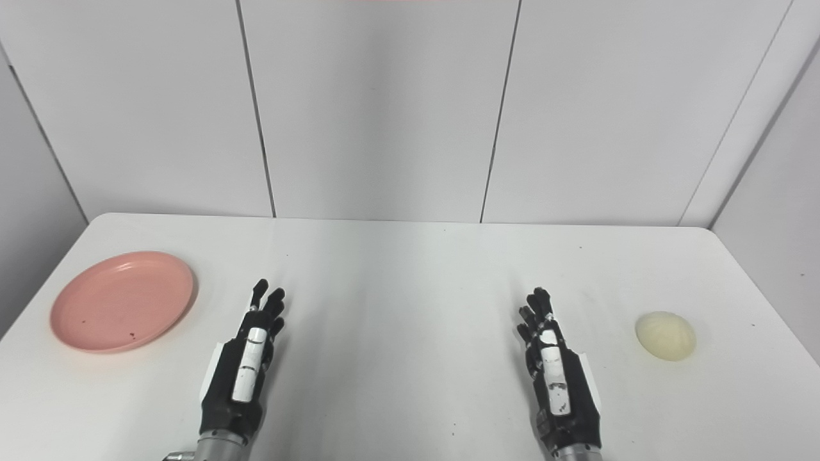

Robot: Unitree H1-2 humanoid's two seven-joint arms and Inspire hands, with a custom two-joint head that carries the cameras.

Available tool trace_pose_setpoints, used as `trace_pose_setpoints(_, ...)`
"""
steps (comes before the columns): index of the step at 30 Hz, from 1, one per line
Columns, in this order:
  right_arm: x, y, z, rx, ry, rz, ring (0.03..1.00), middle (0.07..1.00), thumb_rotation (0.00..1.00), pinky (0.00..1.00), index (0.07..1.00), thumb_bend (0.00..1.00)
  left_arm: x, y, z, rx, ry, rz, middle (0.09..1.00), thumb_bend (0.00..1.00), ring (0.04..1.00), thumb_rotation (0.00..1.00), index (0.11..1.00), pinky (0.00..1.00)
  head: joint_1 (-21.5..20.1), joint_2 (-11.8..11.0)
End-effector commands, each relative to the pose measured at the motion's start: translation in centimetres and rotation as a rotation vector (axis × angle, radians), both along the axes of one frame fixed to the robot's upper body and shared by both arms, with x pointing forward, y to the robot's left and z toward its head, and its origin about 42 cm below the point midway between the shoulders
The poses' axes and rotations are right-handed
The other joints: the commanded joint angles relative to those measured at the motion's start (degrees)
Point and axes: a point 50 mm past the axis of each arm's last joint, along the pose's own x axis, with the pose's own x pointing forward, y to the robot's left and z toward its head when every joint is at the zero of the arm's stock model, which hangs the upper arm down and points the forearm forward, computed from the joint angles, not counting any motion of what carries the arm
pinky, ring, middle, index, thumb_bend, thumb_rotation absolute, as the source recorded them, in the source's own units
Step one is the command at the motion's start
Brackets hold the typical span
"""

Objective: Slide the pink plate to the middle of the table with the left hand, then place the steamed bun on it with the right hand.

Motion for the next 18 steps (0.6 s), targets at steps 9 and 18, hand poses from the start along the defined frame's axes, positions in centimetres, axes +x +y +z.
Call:
trace_pose_setpoints(9,-1.2,-1.9,-2.9,-0.003,0.077,-0.015,1.000,1.000,0.98,1.00,1.000,0.78,0.0,-1.6,-1.6,0.000,-0.026,-0.002,0.986,0.62,0.989,0.90,1.000,1.00,2.02,-2.57)
trace_pose_setpoints(18,-1.1,-1.6,-3.2,0.004,0.078,-0.004,1.000,1.000,0.98,1.00,1.000,0.76,0.1,-1.4,-2.2,-0.004,-0.027,-0.004,0.983,0.62,0.991,0.91,1.000,1.00,1.17,-4.78)
